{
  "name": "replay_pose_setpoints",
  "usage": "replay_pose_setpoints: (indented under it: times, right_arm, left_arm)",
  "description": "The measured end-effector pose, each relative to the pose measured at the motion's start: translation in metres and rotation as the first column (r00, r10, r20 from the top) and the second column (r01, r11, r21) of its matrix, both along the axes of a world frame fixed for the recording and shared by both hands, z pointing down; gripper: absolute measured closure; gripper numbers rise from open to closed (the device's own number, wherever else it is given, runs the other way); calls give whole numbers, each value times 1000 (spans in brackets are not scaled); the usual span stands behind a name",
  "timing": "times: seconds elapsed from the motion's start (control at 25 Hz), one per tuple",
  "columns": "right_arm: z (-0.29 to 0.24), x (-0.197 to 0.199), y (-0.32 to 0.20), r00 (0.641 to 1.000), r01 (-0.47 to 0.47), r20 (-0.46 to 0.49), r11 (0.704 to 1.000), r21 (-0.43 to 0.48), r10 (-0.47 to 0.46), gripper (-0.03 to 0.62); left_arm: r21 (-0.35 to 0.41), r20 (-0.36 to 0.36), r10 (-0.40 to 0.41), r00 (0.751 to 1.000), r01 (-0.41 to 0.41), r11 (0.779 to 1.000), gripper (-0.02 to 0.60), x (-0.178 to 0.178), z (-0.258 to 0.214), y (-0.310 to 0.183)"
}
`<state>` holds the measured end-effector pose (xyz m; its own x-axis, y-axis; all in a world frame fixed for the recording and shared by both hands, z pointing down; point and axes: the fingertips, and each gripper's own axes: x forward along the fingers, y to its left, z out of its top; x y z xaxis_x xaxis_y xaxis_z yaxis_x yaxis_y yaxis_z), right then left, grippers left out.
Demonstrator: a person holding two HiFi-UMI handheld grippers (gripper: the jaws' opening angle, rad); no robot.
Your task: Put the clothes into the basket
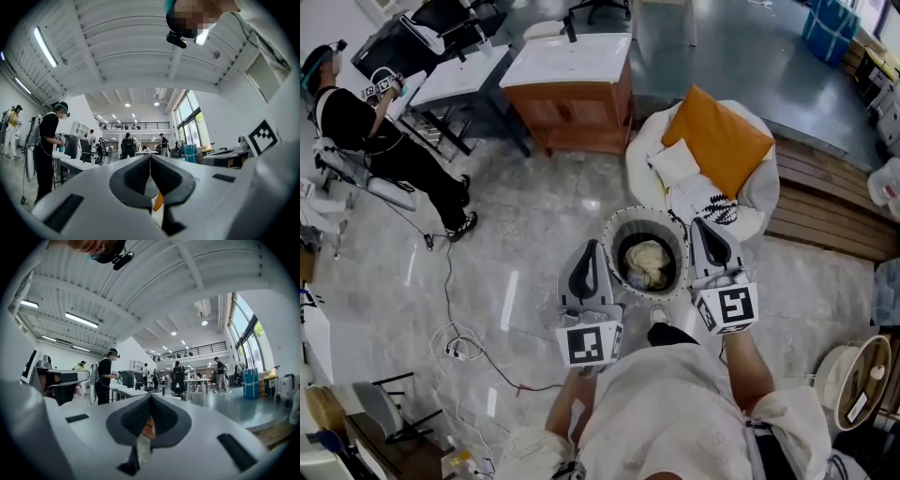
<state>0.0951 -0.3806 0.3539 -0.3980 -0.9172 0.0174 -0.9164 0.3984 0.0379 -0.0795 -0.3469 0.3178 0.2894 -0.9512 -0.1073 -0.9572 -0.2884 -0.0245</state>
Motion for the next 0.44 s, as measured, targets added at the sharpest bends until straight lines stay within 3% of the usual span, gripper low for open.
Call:
replay_pose_setpoints:
  times: [0.44]
  right_arm:
    - [-5, 11, 3, 1000, -9, 13, 1000, 3, 9, 607]
  left_arm:
    - [17, 8, 1, 1000, -1, 1000, 577, 9, -5, 4]
